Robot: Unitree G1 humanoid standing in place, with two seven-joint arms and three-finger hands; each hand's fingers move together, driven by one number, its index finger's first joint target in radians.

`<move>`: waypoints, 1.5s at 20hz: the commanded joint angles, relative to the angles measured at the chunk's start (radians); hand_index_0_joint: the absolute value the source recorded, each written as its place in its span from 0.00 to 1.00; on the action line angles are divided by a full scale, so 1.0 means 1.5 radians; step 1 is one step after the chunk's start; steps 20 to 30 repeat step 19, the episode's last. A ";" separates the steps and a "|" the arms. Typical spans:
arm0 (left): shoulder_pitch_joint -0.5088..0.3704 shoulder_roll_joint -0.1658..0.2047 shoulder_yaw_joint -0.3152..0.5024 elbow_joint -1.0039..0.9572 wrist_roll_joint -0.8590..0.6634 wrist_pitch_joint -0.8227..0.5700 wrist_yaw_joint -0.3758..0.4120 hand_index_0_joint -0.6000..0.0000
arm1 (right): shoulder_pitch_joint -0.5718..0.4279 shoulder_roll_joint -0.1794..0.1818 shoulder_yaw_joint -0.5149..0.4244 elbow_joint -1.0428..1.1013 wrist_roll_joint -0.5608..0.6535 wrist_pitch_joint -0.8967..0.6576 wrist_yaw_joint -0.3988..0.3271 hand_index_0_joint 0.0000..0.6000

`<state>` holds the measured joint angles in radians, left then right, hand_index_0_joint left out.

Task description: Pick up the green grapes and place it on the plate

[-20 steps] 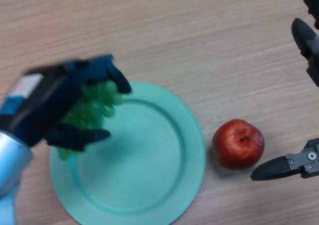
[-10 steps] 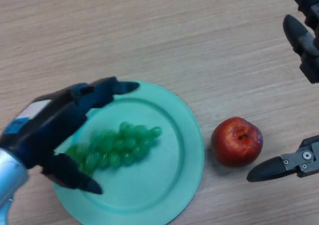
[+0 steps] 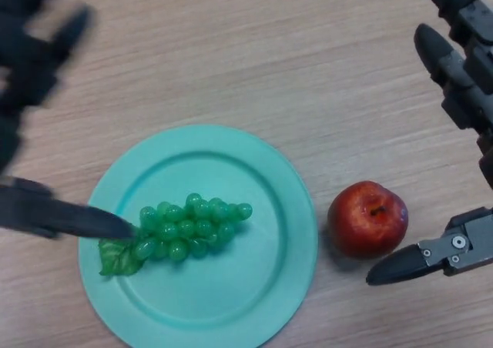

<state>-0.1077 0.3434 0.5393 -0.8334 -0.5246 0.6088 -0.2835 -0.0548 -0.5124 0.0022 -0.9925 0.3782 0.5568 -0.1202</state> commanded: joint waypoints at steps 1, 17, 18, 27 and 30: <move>0.020 0.045 0.074 -0.014 -0.113 -0.106 0.037 1.00 | -0.024 -0.007 -0.025 -0.036 -0.030 -0.061 -0.010 0.00; 0.084 0.017 0.042 -0.066 -0.051 -0.140 0.117 1.00 | -0.105 0.115 0.010 -0.036 -0.119 0.038 0.069 0.00; 0.081 0.018 0.041 -0.074 -0.044 -0.132 0.121 1.00 | -0.110 0.124 0.015 -0.036 -0.124 0.042 0.075 0.00; 0.082 0.017 0.042 -0.079 -0.042 -0.130 0.119 1.00 | -0.112 0.127 0.018 -0.036 -0.124 0.042 0.076 0.00; 0.082 0.017 0.042 -0.079 -0.042 -0.130 0.119 1.00 | -0.112 0.127 0.018 -0.036 -0.124 0.042 0.076 0.00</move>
